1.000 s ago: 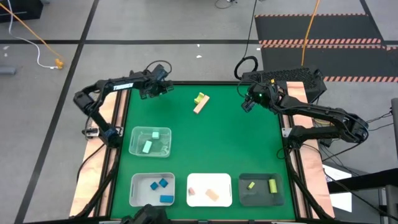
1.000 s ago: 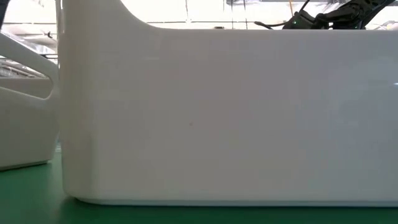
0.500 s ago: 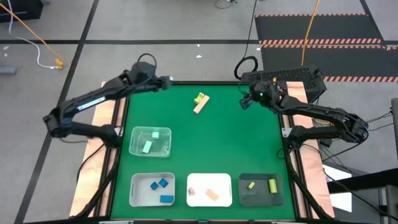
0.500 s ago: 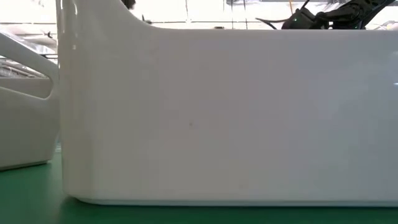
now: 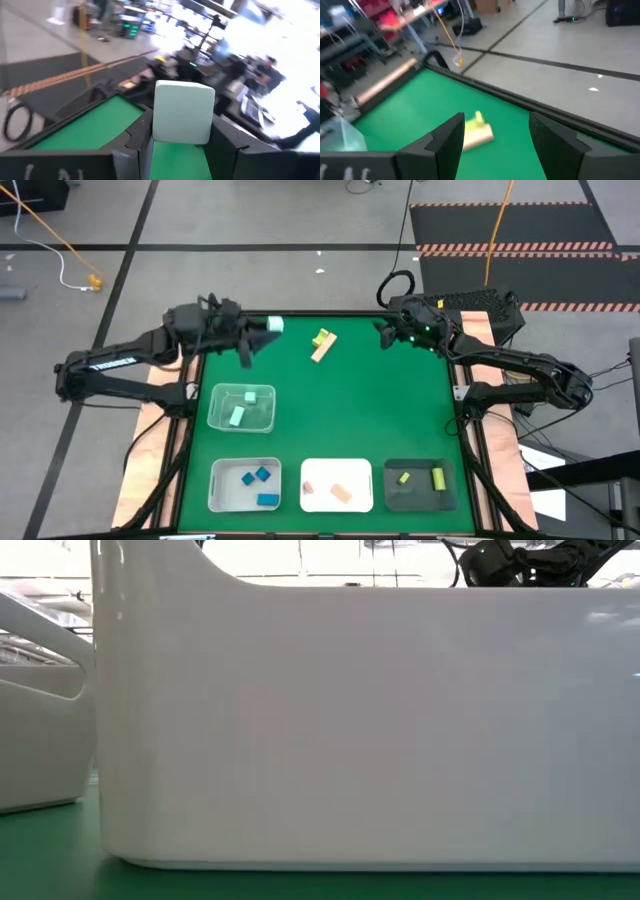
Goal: Sort & place blocks by color
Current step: Put the light blue block into the transparent bin
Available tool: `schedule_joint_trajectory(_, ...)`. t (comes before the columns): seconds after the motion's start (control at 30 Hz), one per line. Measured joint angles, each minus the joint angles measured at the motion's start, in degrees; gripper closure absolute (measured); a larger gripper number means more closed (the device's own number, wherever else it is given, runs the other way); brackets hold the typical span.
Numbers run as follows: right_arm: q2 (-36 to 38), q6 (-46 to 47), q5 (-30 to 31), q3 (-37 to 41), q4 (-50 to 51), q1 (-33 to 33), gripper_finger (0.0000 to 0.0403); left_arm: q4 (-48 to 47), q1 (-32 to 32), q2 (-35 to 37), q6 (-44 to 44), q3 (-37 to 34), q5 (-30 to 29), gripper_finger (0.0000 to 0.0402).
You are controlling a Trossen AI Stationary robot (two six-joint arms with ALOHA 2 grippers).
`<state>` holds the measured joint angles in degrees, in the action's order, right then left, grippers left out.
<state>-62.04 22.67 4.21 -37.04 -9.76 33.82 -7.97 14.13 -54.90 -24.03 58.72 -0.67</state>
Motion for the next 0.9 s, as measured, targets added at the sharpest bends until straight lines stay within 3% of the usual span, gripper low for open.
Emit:
schedule_joint_trajectory(0.2, 0.0, 6.1, -3.1, 0.0, -5.4, -3.2, 0.019, -6.3, -9.0, 0.7, 1.4, 0.0, 2.7, 0.0269)
schedule_joint_trajectory(0.27, 0.0, 7.7, -5.8, 0.0, -6.4, -5.3, 0.019, -14.0, -11.6, 1.1, -3.0, 0.0, 2.8, 0.0269)
schedule_joint_trajectory(0.4, 0.0, 8.4, -5.7, 0.0, -6.3, -10.8, 0.019, -31.8, -17.2, 1.1, -15.7, 0.0, 1.8, 0.0269)
schedule_joint_trajectory(0.67, 0.0, 8.0, 2.6, 0.0, -6.3, -20.7, 0.019, -60.0, -27.2, -3.7, -39.9, 0.0, -6.5, 0.0269)
schedule_joint_trajectory(0.9, 0.0, 6.2, 6.5, 0.0, -6.3, -23.8, 0.019, -65.9, -30.8, -11.6, -45.3, 0.0, -7.4, 0.0269)
